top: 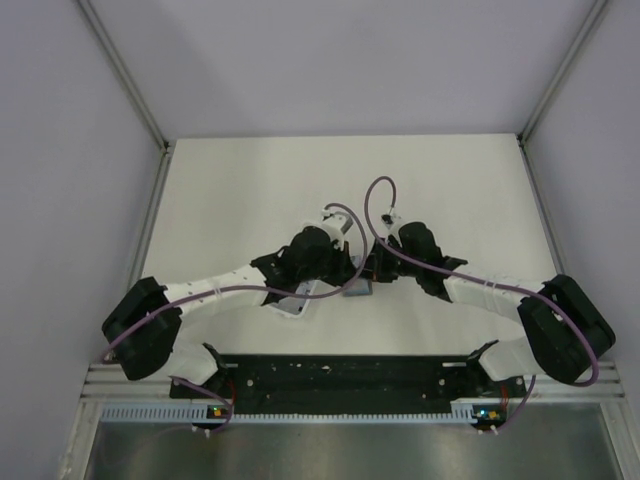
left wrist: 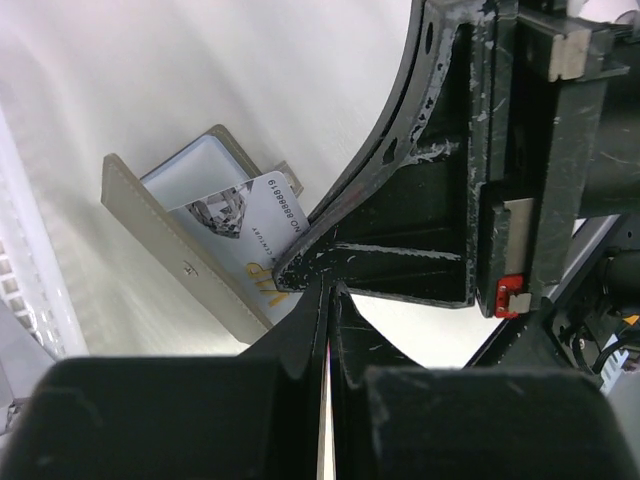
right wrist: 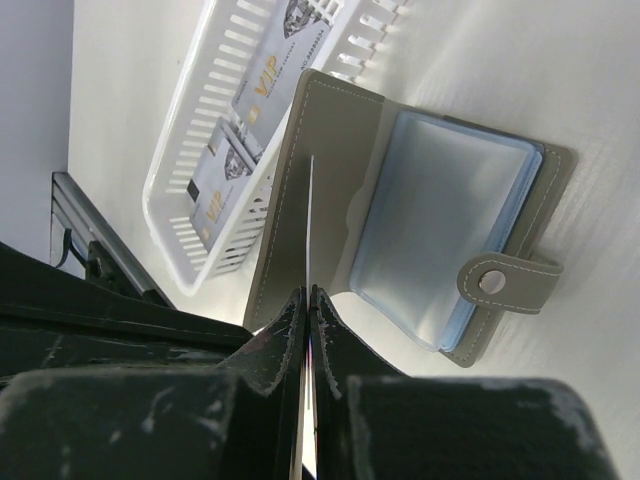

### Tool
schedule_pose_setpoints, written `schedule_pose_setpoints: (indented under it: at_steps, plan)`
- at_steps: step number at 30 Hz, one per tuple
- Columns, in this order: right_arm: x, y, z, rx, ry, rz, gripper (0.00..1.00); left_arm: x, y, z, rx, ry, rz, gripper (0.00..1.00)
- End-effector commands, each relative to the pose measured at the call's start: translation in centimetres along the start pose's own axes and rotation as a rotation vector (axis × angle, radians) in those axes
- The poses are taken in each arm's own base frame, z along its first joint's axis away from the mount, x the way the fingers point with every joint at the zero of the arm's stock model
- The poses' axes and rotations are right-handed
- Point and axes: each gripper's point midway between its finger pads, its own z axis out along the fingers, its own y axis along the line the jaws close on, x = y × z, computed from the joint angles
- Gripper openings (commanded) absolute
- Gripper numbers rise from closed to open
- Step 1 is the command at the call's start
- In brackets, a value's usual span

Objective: Put the credit cards into the card holder
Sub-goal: Open the card holder at the center of the board.

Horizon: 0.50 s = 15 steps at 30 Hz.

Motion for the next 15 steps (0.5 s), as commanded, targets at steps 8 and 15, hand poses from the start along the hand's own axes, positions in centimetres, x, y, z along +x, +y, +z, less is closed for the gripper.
schedule_pose_setpoints:
  at_steps: [8, 15]
  plan:
    - [-2.1, 2.1, 0.3, -0.047, -0.05, -0.033, 0.0, -0.5, 0.2, 1.7, -0.026, 0.022, 0.056, 0.0]
    - [-2.2, 1.6, 0.3, -0.017, -0.061, -0.037, 0.0, 2.2, 2.8, 1.7, -0.13, 0.11, 0.079, 0.0]
